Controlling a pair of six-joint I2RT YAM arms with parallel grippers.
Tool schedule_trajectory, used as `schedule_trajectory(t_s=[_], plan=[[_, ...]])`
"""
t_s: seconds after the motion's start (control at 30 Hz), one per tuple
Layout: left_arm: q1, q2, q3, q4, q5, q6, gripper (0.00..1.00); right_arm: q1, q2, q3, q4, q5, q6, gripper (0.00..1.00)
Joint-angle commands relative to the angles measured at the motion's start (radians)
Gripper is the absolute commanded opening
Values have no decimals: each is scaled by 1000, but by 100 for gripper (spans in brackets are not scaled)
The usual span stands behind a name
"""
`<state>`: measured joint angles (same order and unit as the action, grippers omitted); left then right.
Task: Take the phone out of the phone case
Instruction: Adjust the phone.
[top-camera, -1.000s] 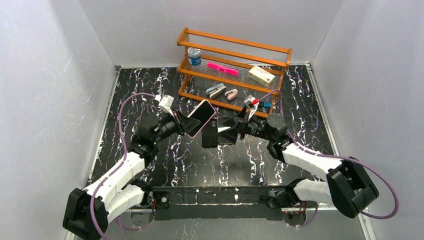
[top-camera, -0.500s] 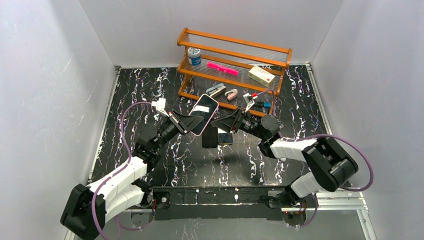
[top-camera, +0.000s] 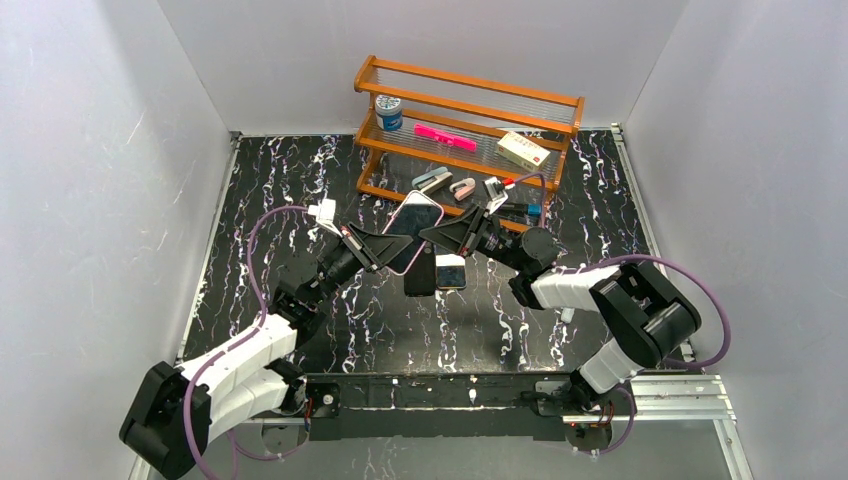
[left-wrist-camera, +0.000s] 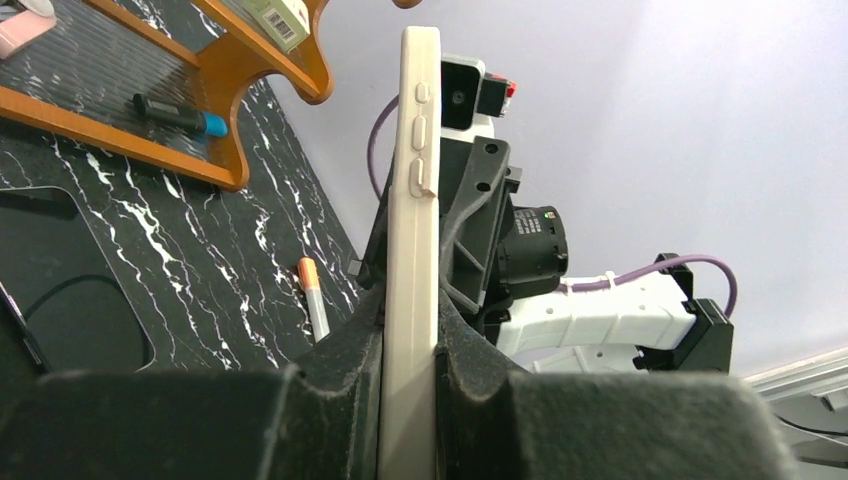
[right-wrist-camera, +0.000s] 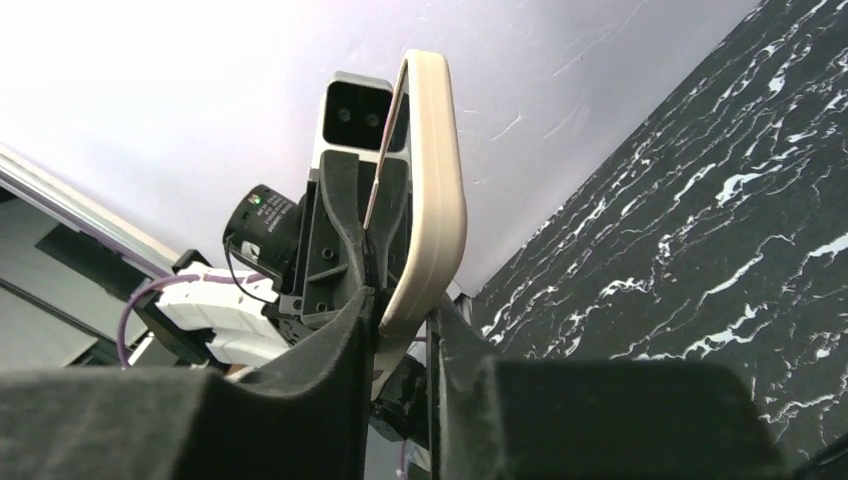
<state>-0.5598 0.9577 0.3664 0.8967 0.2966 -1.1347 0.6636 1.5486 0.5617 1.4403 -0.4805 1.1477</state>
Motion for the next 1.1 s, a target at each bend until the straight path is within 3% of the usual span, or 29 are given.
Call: schedule_trajectory(t_s=[0.0, 0.07, 0.3, 0.5, 0.83, 0.93, 1.07], plan=[[-5, -18, 7, 103, 1, 30, 1, 7, 19, 40, 116, -34, 14, 15], [-4, -27, 2, 102, 0, 54, 8, 3, 14, 30, 119, -37, 10, 1], [69, -36, 75, -44, 89, 130, 49, -33, -60, 28, -8, -167, -66, 1], [133, 18, 148, -71, 268, 138, 61, -72, -123, 70, -196, -284, -149, 1], [133, 104, 233, -76, 453, 155, 56, -72, -105, 189, -371, -428, -223, 1], [133, 110, 237, -77, 466, 158, 43, -72, -93, 208, -383, -442, -227, 1], [133, 113, 235, -78, 449, 149, 10, -72, -77, 225, -393, -448, -232, 1]])
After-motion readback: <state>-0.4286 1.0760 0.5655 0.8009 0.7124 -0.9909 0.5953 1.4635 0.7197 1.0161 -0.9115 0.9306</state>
